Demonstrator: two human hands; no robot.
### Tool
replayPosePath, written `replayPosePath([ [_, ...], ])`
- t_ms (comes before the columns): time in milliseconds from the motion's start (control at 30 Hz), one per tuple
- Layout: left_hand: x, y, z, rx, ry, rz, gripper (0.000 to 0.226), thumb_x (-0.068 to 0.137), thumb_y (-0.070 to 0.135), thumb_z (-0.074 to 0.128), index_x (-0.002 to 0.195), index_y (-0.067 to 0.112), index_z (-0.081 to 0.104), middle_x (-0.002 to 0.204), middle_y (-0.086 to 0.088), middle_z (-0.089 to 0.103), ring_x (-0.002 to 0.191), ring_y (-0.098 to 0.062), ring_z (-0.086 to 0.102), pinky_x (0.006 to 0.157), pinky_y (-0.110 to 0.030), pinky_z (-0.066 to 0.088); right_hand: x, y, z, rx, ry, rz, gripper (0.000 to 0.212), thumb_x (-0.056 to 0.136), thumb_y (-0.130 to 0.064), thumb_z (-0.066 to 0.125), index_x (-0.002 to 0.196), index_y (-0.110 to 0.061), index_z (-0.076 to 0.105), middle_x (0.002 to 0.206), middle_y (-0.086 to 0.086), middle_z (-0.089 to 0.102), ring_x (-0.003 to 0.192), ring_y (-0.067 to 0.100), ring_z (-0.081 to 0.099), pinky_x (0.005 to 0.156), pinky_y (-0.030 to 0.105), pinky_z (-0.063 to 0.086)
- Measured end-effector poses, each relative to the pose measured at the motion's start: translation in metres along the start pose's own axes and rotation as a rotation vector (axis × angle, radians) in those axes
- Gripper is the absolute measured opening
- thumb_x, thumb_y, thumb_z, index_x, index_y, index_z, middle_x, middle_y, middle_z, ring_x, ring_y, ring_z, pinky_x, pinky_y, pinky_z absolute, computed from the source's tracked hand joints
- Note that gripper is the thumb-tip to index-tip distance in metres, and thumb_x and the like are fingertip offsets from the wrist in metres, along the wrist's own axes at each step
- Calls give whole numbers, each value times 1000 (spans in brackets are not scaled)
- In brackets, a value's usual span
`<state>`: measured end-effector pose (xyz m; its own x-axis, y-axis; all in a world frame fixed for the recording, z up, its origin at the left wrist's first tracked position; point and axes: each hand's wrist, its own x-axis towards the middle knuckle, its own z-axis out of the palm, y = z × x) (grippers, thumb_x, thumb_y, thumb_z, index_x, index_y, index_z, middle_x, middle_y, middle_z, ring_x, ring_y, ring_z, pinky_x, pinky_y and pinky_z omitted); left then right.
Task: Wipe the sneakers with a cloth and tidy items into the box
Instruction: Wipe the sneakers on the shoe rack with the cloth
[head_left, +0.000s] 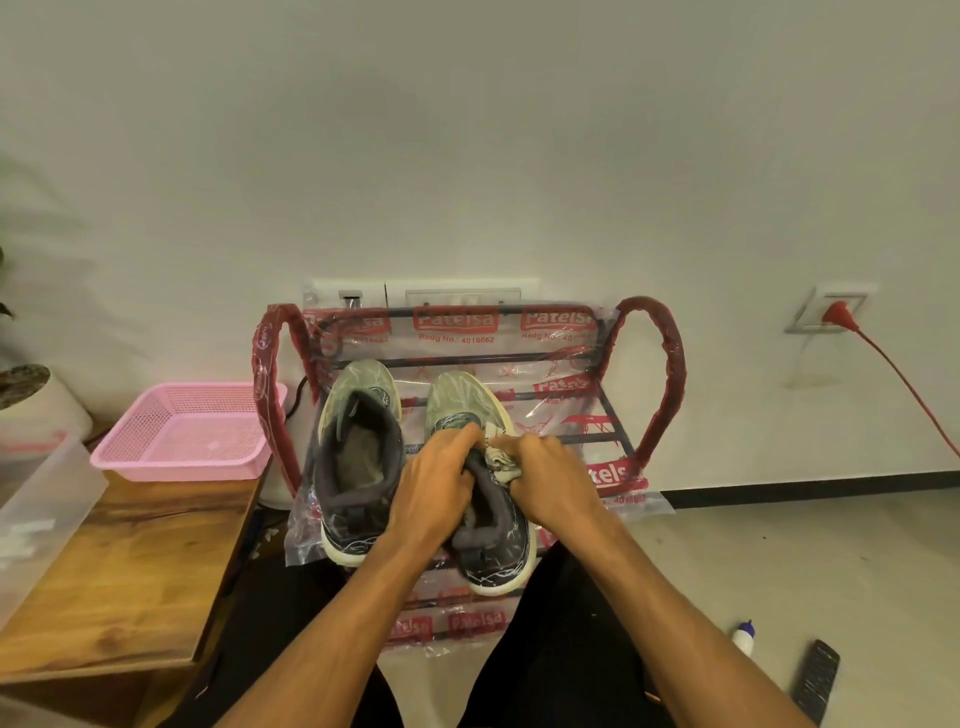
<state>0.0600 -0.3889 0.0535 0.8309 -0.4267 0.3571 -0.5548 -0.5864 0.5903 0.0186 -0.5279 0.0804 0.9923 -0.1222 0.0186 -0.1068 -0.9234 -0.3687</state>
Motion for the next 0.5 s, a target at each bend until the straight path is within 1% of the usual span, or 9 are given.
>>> replayPosePath([
  [67,1,0,-1,99,-45,68,49,75,-7,58,116,21,60,115,3,62,112,-15,53,92,-34,46,-5,1,2,43,-6,14,55,86,-5,53,134,-31,57,109,7,70,103,29,63,82,39,52],
  [100,1,0,-2,162,-69,106,52,77,-5,59,122,21,60,122,3,62,121,-14,50,104,-31,39,-7,3,3,65,-4,23,55,86,-4,53,134,-31,57,108,7,71,101,28,64,82,40,53],
  [133,1,-1,-2,228,-96,148,53,80,-2,60,127,21,59,128,2,60,130,-14,44,114,-28,25,-8,5,4,90,-5,39,55,85,-3,52,133,-31,59,107,6,71,98,28,65,81,40,54],
  [200,1,1,-5,348,-170,218,54,86,7,59,137,20,51,140,1,52,142,-16,29,119,-28,0,-8,10,6,158,-1,74,59,82,1,51,131,-30,61,107,5,72,89,26,67,78,40,56],
  [233,1,2,-8,399,-214,233,55,89,13,57,142,19,45,146,1,47,144,-16,23,118,-29,-6,-8,12,4,201,5,98,59,81,3,51,129,-28,63,106,5,73,84,25,68,75,40,57],
  [300,2,5,-12,475,-299,231,57,94,23,52,148,18,35,153,1,36,147,-16,15,119,-30,-7,-6,14,0,277,22,138,48,83,2,53,120,-24,69,96,4,75,75,24,68,70,39,58],
  [367,3,9,-16,484,-379,196,57,98,28,45,151,18,26,157,2,28,147,-14,13,120,-30,-2,-2,16,-7,318,52,159,35,86,-1,56,108,-22,74,85,2,74,71,21,67,69,38,58],
  [433,3,15,-19,438,-449,130,55,100,33,35,152,18,24,158,1,24,147,-13,13,120,-30,1,2,17,-11,321,98,181,35,86,0,56,105,-22,75,83,0,73,73,18,66,70,37,57],
  [500,1,22,-23,403,-531,53,60,101,47,27,153,17,23,160,-1,19,147,-13,11,120,-32,1,6,20,-13,317,134,213,40,84,4,54,106,-23,75,84,0,72,73,17,65,68,34,55],
])
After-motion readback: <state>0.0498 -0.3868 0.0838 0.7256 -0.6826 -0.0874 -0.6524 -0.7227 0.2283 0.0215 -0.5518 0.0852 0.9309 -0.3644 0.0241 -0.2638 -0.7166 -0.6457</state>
